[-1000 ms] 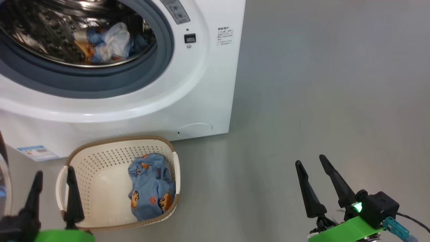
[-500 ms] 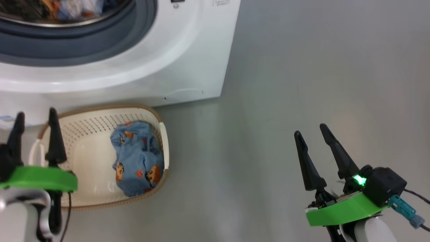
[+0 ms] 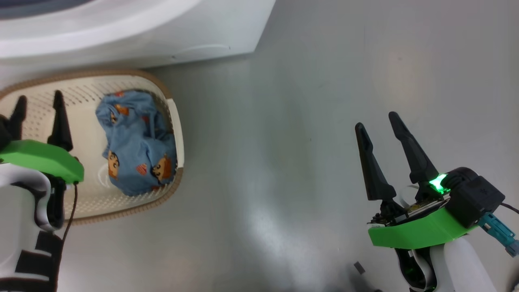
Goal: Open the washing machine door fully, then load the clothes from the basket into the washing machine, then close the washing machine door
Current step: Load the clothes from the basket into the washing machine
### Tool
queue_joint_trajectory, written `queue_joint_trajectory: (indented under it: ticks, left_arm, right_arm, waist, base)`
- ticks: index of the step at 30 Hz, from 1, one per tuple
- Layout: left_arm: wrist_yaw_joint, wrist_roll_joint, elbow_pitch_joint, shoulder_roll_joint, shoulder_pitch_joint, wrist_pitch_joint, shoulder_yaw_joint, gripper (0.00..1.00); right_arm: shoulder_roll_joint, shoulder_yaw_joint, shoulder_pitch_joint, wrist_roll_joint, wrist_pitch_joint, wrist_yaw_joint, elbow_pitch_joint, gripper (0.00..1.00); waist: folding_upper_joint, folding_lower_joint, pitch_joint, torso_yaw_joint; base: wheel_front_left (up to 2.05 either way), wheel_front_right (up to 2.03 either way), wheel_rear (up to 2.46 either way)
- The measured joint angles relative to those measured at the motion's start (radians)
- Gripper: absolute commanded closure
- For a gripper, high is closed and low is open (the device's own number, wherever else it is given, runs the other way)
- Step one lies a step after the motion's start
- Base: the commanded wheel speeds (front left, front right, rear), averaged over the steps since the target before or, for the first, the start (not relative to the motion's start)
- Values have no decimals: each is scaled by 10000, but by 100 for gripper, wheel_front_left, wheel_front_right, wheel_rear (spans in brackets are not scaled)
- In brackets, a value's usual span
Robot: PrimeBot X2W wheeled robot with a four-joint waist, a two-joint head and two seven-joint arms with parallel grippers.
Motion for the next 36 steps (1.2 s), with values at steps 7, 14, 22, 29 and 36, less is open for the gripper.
queue_joint_trajectory:
  ticks: [7,14,22,29,36]
  left_arm:
    - [-581,-182,2546,-263,-1081,414,-426,0]
    - [-1062,-460,4021,-550,-1994,1012,-951,0]
    - [-1181,-646,4679,-709,-2493,1768,-2079,0]
    - [-1181,-1354,4727,-663,-2522,2128,-2830,0]
    - [-1183,-1624,4815,-328,-2855,2125,-3478,0]
  right_arm:
    - [-2,-113,-158,-2,0,0,-157,0]
    - [-4,-117,-506,-2,0,0,-192,0]
    - [-4,-19,-547,0,0,0,-155,0]
    - [-4,88,-752,33,0,0,27,0]
    - [-4,119,-753,44,0,0,81,0]
  waist:
    - [0,0,1136,-113]
    - [0,0,1740,-126]
    - [0,0,2086,-149]
    - [0,0,2171,-233]
    - [0,0,2244,-327]
  base:
    - [0,0,0]
    - [0,0,0]
    - [0,0,0]
    - [0,0,0]
    - [0,0,0]
